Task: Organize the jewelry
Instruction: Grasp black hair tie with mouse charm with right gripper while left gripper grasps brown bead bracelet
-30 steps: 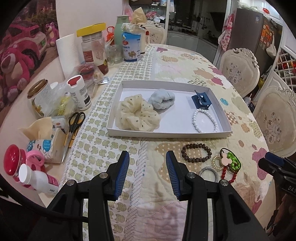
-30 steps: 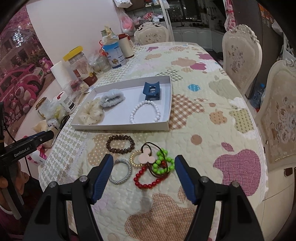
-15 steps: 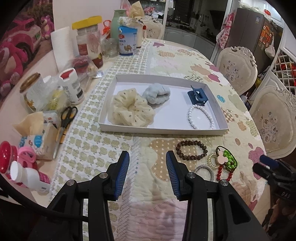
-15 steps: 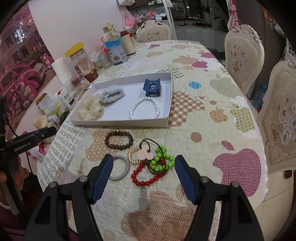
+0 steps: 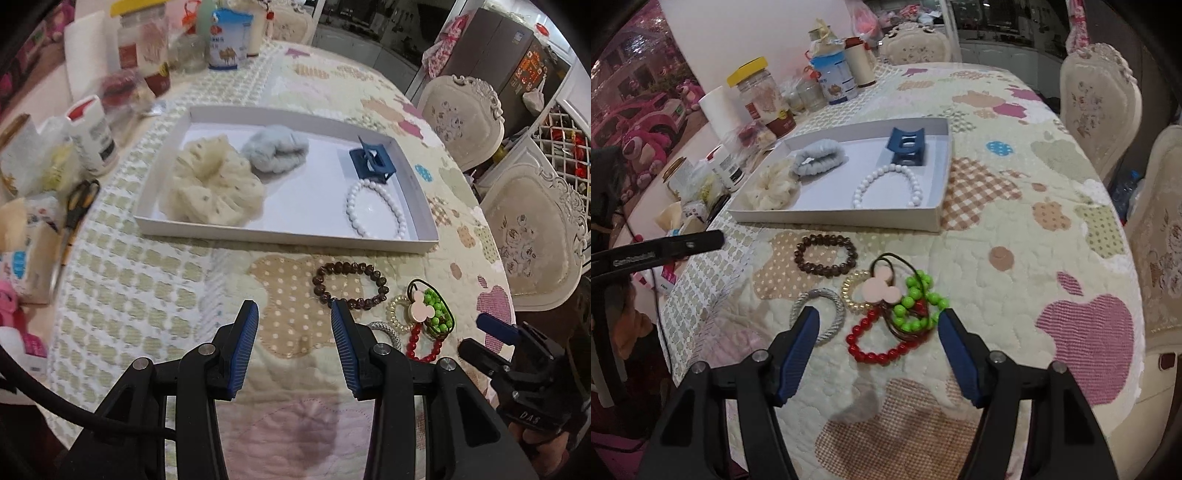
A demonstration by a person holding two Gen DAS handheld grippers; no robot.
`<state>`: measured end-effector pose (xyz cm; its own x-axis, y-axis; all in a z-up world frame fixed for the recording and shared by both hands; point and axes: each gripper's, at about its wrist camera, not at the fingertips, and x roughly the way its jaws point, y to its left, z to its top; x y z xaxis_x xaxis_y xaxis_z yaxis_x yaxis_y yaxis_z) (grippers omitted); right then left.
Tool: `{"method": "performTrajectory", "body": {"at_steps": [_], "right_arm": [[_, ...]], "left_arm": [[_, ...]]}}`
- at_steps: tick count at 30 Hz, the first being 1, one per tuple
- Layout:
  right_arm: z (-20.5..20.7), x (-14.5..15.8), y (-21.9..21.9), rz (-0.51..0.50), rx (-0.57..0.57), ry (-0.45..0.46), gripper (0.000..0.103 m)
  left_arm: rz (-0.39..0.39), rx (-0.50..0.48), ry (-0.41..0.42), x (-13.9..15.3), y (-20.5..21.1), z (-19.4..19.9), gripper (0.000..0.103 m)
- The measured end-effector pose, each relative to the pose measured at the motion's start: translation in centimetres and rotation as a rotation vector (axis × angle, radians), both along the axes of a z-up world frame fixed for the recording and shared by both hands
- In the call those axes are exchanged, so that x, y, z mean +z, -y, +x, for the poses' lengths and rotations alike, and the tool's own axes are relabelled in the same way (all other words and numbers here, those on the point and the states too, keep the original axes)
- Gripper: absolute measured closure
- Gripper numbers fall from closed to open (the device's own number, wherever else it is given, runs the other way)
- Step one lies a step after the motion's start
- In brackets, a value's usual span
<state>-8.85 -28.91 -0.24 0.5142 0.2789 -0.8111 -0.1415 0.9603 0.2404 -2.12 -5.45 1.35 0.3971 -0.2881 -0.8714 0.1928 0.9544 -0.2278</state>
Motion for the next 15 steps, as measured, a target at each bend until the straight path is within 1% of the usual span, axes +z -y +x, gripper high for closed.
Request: {"method": "performTrajectory", "body": {"at_steps": [6, 9, 15], "right_arm": [[2.5, -1.2, -1.6, -0.015, 0.062, -0.018, 0.050], [3.6, -2.0, -1.9, -0.029, 0.075, -0.031, 0.050], [5.1, -3.2, -1.8, -0.049, 0.099, -0.061, 0.050]], "left_arm": [[-0.025, -0.013, -0.055, -1.8, 1.1, 1.9, 0.072], [-0.034, -0.030, -0.079, -2.7, 1.8, 2.8, 0.072], [-0.017, -0.061, -0.112, -4.1, 3.3, 4.2, 0.071]]}}
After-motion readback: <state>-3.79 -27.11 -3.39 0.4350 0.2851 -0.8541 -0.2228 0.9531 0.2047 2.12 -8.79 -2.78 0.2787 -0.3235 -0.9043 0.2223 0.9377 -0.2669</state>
